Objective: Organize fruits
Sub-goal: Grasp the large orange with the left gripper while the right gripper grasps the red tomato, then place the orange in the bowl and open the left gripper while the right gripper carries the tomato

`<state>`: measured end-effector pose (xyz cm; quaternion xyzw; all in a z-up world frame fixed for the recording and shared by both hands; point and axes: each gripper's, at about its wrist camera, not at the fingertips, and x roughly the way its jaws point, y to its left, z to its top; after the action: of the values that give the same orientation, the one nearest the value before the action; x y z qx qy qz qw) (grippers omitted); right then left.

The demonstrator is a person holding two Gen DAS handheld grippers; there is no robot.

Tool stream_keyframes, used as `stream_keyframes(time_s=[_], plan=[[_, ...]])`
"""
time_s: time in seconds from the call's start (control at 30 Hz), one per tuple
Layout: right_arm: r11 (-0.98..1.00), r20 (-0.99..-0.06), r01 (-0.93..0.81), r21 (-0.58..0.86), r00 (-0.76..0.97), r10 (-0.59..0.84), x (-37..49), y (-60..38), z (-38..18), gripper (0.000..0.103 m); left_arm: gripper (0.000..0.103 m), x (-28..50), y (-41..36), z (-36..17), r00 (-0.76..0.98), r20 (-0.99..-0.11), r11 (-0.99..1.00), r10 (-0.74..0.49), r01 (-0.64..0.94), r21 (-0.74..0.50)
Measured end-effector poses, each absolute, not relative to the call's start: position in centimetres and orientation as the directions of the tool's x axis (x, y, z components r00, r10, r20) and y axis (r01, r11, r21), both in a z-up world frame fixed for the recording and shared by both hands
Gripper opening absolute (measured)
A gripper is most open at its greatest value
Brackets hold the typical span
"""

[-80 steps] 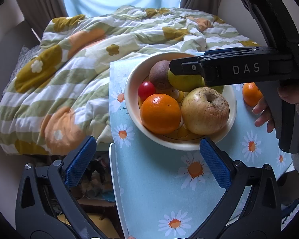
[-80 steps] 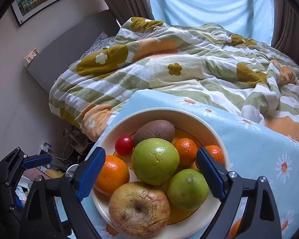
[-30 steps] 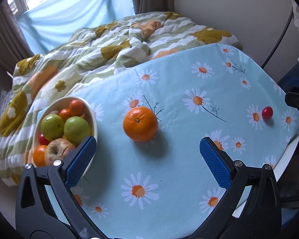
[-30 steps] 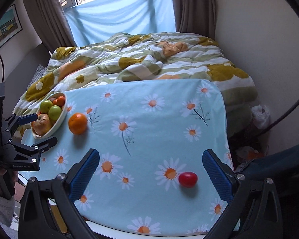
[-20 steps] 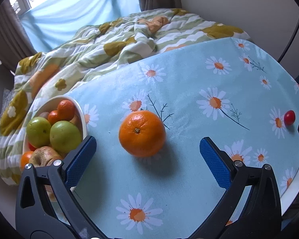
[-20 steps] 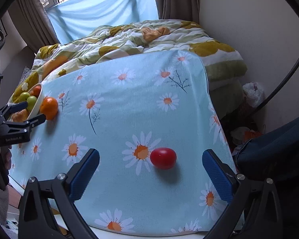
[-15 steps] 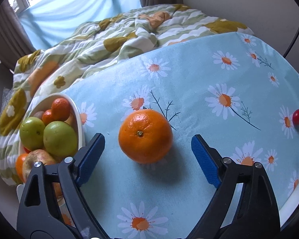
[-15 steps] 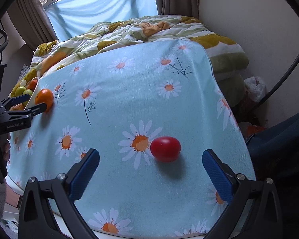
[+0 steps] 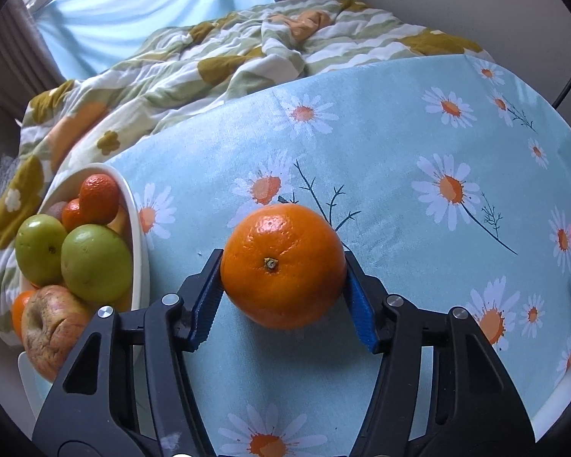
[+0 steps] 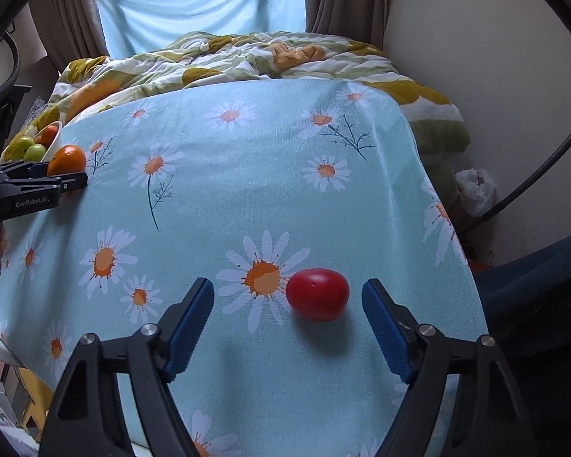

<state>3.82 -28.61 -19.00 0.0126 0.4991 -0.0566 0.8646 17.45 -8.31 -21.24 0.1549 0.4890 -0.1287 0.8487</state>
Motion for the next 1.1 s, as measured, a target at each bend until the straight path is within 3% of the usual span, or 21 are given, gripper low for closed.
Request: stream_keyframes(time_s=[0.1, 0.27, 0.5, 0.57, 0.6, 1.1], plan=[[0.992, -0.865, 0.121, -0.036, 0.494, -0.092, 3.9, -28.9, -19.1, 0.075, 0.065, 17.2, -8.3, -21.2, 0.487, -0.871, 0.920, -0.067, 0.368, 0.135], [0.992, -0.869, 0.122, -0.036, 0.486, -0.091, 4.1, -29.1, -19.4, 0.060, 0.064, 16.8, -8.1, -21.2, 0.476, -0.876, 0.924, -0.072, 0.363, 0.122], [0.991, -0.875, 0.123, -0.050, 0.473, -0.103, 3.9, -29.3, -19.8, 0.049, 0.064, 15.6, -8.2, -21.2, 0.474, -0.878, 0.926, -0.072, 0.359, 0.117], [0.992, -0.878, 0.116, -0.051, 0.469, -0.100, 3.9, -29.3, -20.0, 0.035, 0.064, 15.4, -8.2, -21.2, 0.472, -0.878, 0.927, -0.077, 0.358, 0.111], [0.993, -0.879, 0.111, -0.051, 0.468, -0.097, 3.9, -29.4, -20.1, 0.033, 0.064, 15.2, -8.2, -21.1, 0.471, -0.879, 0.928, -0.078, 0.357, 0.108], [0.999, -0.830, -0.024, -0.031, 0.558, -0.012, 4.0, -27.6, -15.4, 0.033, 0.064, 11.7, -8.1, -16.4, 0.535, -0.840, 0.950, -0.088, 0.298, 0.090]])
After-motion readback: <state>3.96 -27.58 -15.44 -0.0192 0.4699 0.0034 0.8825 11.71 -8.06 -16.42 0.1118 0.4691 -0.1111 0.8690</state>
